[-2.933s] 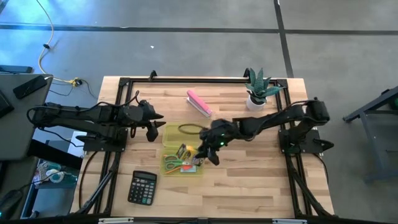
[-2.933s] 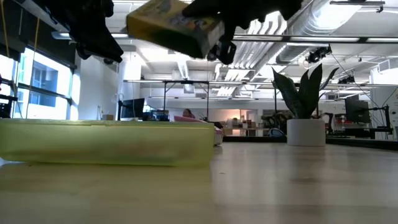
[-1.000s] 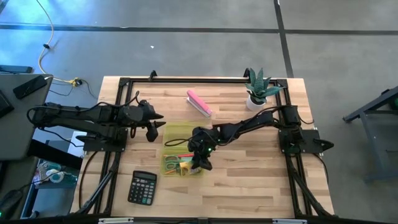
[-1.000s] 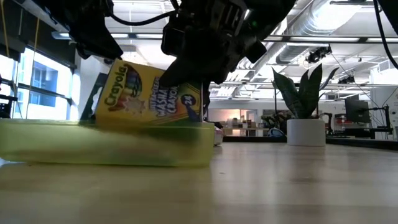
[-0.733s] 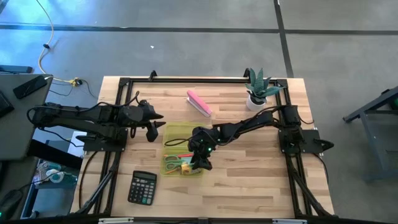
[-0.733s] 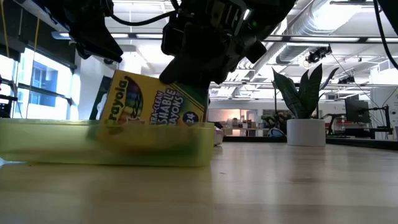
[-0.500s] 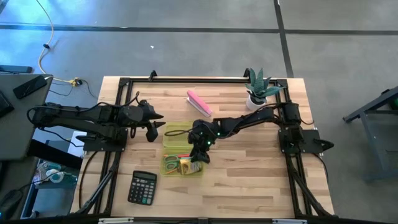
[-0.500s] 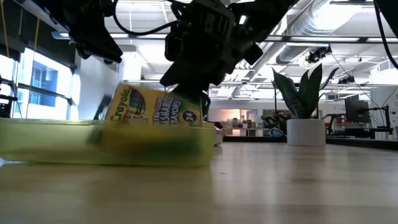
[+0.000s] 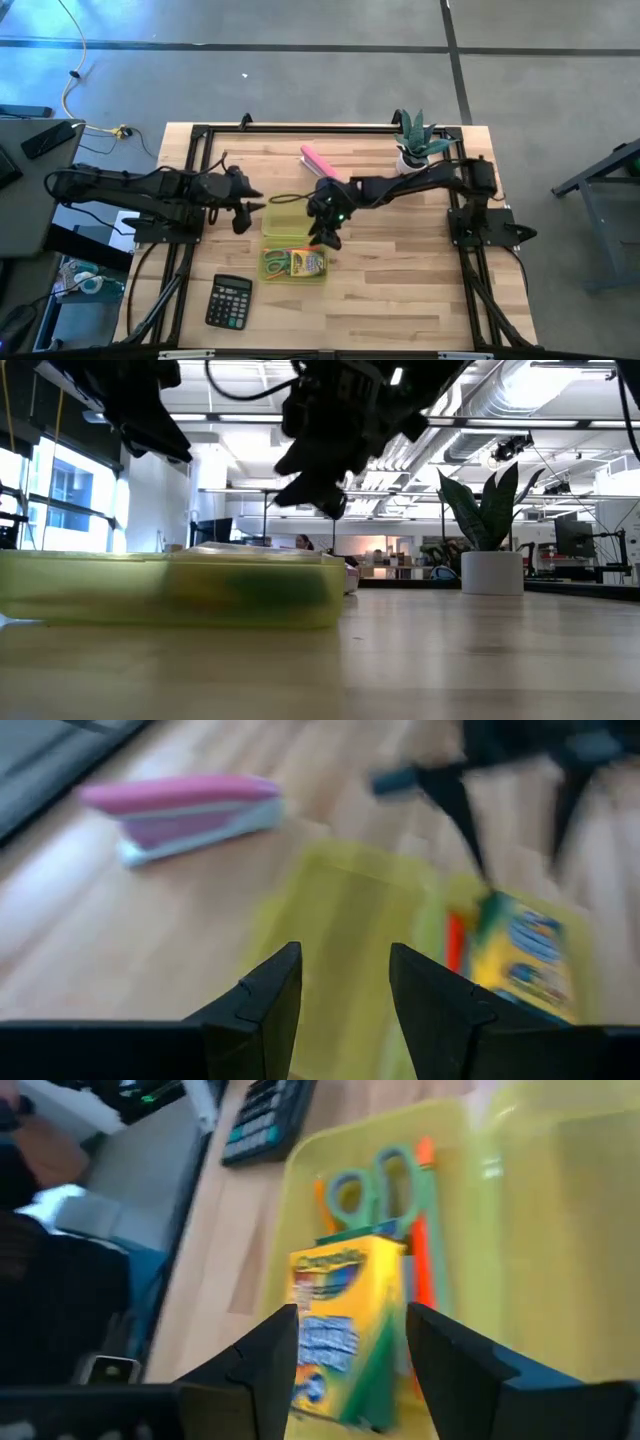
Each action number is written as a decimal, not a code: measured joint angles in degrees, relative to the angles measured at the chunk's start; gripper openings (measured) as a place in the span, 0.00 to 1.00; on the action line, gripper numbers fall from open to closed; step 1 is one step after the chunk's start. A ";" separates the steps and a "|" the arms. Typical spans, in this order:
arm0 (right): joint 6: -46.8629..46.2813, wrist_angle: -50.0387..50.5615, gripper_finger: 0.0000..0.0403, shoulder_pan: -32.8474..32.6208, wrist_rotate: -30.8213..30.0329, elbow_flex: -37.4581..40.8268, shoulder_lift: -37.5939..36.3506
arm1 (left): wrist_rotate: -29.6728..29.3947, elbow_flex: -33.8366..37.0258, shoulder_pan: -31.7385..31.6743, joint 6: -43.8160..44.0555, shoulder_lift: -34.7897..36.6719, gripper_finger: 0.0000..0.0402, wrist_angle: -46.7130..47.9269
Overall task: Pack school essentials
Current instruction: Close the yellow supply box
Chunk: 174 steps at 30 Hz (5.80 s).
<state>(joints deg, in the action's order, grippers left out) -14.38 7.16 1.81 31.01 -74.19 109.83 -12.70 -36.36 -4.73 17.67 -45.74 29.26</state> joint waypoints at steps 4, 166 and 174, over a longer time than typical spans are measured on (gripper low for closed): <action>4.83 7.65 0.44 1.41 -4.97 -0.02 -4.11 | 1.76 1.26 3.85 2.30 -0.05 0.35 -0.24; -10.16 0.09 0.44 4.05 -42.10 31.52 -23.22 | 5.07 -11.30 11.51 18.98 -43.62 0.35 2.67; -11.32 -0.52 0.44 4.16 -42.08 31.52 -23.21 | 4.17 -15.66 13.00 17.68 -41.70 0.28 15.58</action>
<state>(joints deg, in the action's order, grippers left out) -25.70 6.64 5.98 -11.07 -42.68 86.61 -8.52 -52.03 8.27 35.35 -87.44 44.84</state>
